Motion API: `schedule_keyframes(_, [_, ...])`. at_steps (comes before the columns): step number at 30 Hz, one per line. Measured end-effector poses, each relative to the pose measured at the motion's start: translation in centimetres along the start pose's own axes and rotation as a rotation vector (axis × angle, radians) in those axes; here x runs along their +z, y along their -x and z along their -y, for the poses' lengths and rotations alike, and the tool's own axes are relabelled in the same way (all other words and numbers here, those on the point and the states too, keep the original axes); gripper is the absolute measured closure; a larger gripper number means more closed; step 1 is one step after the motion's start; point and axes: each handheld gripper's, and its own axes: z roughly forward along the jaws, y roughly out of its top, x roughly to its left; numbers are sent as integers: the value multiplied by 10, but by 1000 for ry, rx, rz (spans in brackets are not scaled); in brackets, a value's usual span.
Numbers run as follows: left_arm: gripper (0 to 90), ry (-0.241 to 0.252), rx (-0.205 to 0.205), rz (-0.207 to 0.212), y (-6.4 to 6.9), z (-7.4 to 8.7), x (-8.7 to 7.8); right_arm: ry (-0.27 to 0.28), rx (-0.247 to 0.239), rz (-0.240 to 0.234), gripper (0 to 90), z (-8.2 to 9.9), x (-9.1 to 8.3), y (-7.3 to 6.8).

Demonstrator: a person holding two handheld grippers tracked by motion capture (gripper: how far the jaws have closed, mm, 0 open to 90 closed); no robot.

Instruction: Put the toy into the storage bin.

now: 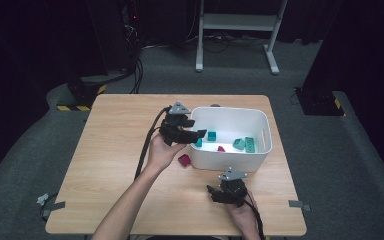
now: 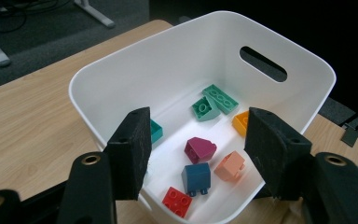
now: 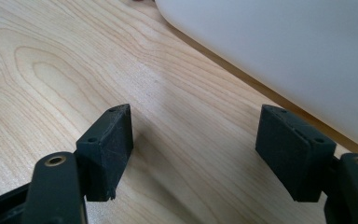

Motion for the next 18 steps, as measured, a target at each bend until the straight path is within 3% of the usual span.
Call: schedule_keyframes(18, [408,21,-37,-69,-20,31,-24,-1,-1,2,275,0,0,0])
